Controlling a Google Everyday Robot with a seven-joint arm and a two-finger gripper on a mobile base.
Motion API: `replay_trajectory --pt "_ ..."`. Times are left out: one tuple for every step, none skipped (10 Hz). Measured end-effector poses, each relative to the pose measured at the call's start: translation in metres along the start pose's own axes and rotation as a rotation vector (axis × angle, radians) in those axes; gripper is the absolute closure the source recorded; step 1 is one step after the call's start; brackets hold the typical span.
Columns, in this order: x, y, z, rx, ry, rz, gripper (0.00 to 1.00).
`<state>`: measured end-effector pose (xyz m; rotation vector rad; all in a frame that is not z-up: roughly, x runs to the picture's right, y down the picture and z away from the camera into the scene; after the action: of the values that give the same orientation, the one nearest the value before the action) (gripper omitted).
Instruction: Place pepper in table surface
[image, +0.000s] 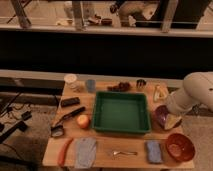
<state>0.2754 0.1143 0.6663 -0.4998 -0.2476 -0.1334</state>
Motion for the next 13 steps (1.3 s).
replay_trajectory --pt "-0.007 0.0 0.0 0.017 -0.014 -0.054 0.2" --pt "-0.012 0.001 0.001 0.034 -0.025 -0.102 0.2" --pt "-0.014 0.001 0.001 0.046 -0.034 -0.132 0.2" --pt "-0.017 0.001 0.002 0.056 -0.046 -0.162 0.2" --pt "-0.024 0.0 0.004 0.067 -0.07 -0.217 0.2" --pt "-0.027 0.001 0.005 0.075 -0.092 -0.26 0.2" --pt "-0.031 0.002 0.006 0.082 -0.124 -0.318 0.2" --pt "-0.035 0.002 0.007 0.089 -0.148 -0.366 0.2" --pt "-0.044 0.003 0.009 0.096 -0.179 -0.434 0.2" --pt "-0.049 0.006 0.009 0.096 -0.202 -0.484 0.2" --pt "-0.058 0.009 0.01 0.101 -0.235 -0.562 0.2" --pt "-0.068 0.013 0.01 0.111 -0.263 -0.638 0.2" --pt "-0.075 0.015 0.009 0.112 -0.286 -0.677 0.2"
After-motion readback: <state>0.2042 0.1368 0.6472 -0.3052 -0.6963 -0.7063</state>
